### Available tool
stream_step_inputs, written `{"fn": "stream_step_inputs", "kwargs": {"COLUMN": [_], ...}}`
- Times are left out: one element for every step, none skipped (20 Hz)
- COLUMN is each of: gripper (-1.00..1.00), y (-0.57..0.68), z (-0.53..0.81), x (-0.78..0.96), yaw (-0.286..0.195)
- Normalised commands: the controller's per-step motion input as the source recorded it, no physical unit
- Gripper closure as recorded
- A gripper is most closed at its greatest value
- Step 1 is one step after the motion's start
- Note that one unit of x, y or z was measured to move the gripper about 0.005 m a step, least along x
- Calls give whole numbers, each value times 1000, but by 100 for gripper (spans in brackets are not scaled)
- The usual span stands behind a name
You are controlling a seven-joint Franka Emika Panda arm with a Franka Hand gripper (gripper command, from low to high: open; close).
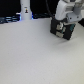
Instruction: Open the kcup holder, insert the kcup into the holder, and close the kcup holder
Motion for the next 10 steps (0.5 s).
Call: {"fn": "stream_step_inputs", "kwargs": {"gripper": [-100, -100, -100, -100, -100, -100, -100, -100, -100, -100], "y": [482, 494, 507, 512, 512, 515, 509, 495, 483, 419], "z": [-12, -6, -2, -1, -2, -2, -1, -13, 27, 414], "x": [-733, -721, -722, -722, -721, -729, -718, -705, -587, -258], "yaw": [79, 76, 72, 70, 69, 68, 71, 65, 44, 11]}}
